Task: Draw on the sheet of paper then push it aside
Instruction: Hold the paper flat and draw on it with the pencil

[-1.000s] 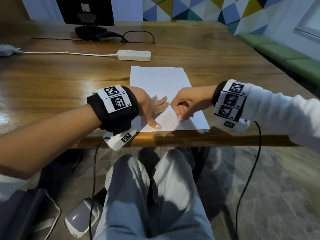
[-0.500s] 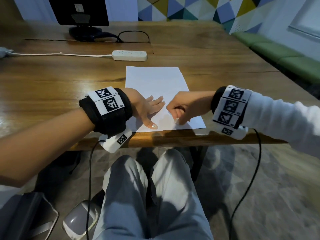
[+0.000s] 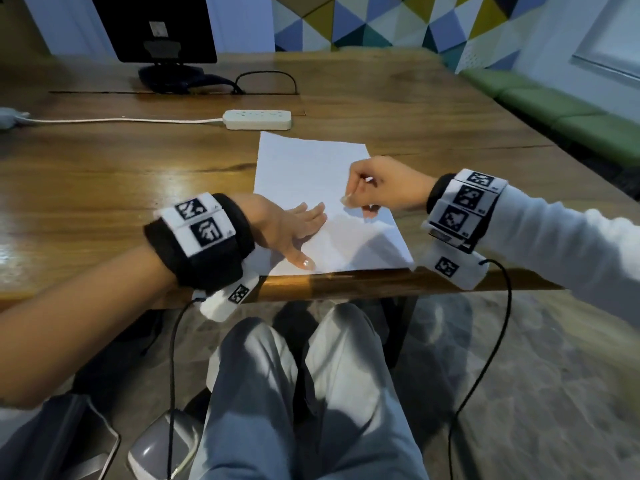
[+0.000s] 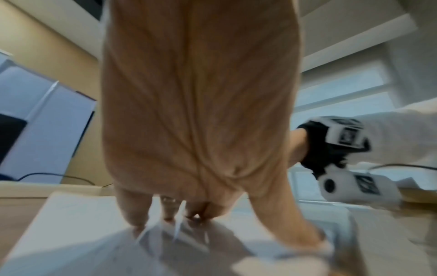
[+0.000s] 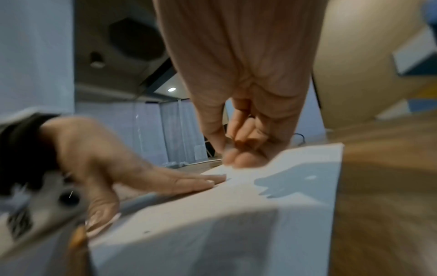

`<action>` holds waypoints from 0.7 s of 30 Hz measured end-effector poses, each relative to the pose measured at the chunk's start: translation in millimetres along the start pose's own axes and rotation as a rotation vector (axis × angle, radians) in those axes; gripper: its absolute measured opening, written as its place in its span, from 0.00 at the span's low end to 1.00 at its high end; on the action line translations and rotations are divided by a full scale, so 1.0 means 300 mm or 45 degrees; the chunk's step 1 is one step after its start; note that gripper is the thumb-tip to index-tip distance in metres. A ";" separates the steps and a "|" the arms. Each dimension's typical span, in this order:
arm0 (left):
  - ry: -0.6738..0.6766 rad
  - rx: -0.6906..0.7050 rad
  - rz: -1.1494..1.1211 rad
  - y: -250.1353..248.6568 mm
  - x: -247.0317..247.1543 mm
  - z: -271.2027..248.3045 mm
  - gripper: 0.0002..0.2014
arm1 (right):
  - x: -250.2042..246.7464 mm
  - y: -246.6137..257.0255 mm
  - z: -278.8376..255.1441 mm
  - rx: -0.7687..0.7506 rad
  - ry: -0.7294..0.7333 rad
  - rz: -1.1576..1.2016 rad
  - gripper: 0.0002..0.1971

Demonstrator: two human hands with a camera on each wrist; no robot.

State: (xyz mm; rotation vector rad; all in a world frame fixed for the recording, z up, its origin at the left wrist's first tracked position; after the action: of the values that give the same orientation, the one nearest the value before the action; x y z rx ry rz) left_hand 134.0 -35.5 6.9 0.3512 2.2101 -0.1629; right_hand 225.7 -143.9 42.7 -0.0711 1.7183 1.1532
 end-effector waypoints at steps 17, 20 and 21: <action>-0.497 -0.458 -0.269 -0.150 0.114 -0.067 0.39 | 0.012 -0.140 -0.066 0.266 0.063 0.319 0.09; -0.621 0.072 -0.165 -0.307 0.080 -0.035 0.32 | 0.005 -0.129 -0.068 0.231 0.072 0.301 0.06; -0.611 0.095 -0.157 -0.306 0.092 -0.022 0.32 | 0.003 -0.126 -0.073 0.217 0.084 0.280 0.06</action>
State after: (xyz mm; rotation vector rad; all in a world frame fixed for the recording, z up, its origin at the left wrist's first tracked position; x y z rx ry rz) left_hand 84.6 -116.0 -11.5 0.1902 1.7530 -0.3587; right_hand 230.0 -179.5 17.8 0.1911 1.9124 1.1680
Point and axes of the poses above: each hand's wrist, its own z-axis towards the middle knuckle, its own x-axis out of the palm, y = z × x, the point moved 6 cm from there along z, towards the middle knuckle, and after that the axes turned 4 degrees about -y, right-handed, at the moved point
